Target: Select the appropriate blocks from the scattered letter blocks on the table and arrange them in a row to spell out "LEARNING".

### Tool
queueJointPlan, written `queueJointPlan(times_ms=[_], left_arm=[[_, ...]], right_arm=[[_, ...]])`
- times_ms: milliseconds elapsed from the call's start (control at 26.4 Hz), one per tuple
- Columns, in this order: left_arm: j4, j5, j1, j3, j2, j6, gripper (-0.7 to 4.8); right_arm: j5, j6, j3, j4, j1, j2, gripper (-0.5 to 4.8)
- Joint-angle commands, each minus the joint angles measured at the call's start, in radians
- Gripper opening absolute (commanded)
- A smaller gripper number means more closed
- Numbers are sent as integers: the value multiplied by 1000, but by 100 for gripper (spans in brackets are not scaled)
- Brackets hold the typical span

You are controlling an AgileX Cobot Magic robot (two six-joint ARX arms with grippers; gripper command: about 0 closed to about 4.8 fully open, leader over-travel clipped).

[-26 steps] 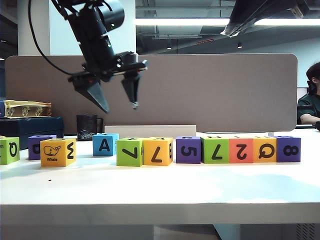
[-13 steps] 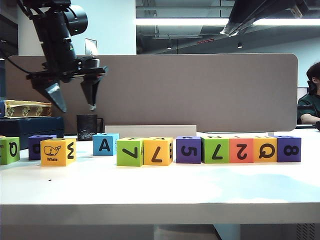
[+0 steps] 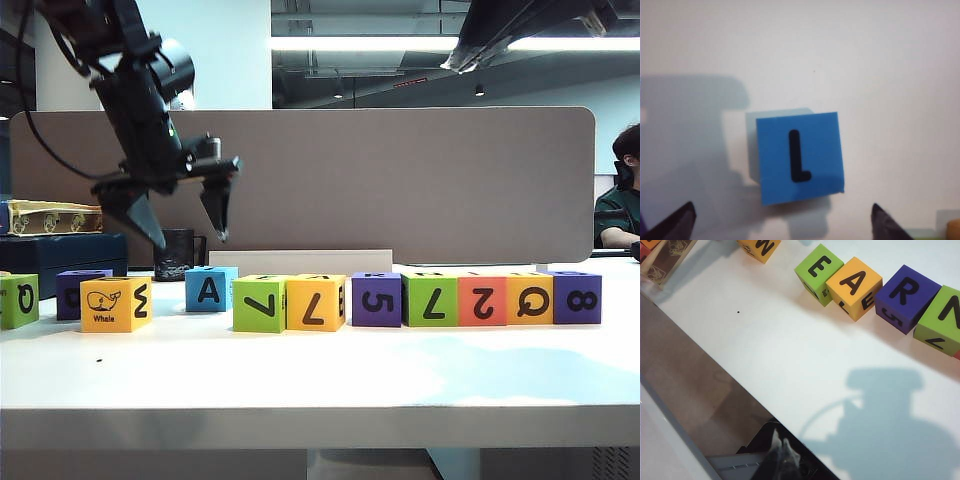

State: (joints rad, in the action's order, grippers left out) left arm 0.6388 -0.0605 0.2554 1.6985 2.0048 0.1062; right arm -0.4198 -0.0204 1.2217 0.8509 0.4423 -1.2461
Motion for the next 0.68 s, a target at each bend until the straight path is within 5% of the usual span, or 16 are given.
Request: queueJointPlan(times_ms=[38,682], left_arm=[[-60,-12,2,2,27,26,450],[-132,-6,23,2,110,17,425]], right_arm=[[-2,3,4,-8,1,3,-1],[-2,3,4,-6,1,3,-1]])
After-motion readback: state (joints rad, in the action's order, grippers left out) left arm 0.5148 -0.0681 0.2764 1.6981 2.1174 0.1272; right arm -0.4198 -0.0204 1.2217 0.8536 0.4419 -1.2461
